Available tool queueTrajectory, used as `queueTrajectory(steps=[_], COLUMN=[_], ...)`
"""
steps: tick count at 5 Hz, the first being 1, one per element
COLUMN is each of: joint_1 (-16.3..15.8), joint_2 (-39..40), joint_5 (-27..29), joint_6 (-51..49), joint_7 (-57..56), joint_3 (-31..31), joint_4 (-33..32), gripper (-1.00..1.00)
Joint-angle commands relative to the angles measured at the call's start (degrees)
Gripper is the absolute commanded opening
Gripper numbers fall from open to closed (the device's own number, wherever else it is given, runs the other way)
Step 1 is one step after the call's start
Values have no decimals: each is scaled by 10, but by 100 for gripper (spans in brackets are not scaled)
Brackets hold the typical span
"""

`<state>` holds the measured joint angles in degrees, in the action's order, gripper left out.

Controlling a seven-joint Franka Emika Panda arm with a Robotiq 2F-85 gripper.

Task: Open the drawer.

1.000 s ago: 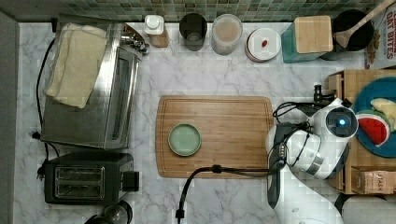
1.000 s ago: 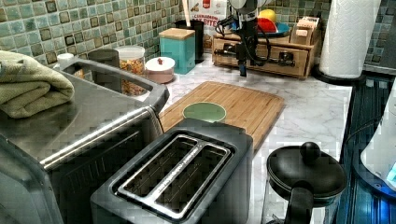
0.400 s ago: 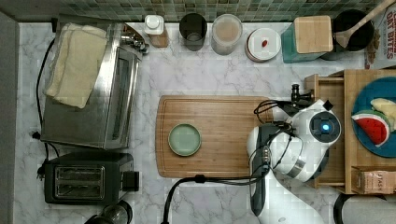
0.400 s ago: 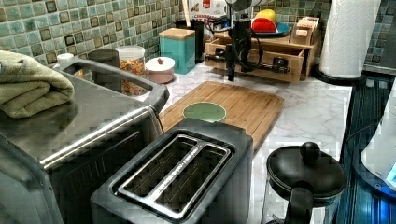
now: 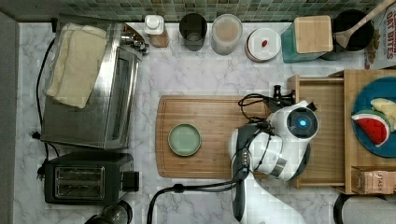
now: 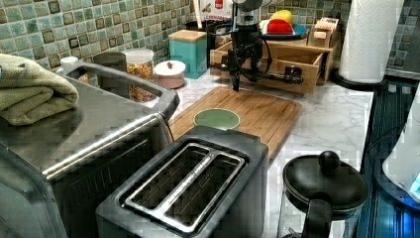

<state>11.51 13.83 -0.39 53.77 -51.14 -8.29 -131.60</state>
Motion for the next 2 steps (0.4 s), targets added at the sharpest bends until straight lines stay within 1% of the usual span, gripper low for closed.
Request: queueTrajectory(steps=[1,2], joint_1=[-119,-115], joint_2=[-77,-95], joint_5=[31,47], joint_6=[-34,-41], joint_7=[47,9], joint_3=[87,84], joint_4=[-58,-65], gripper=[100,100])
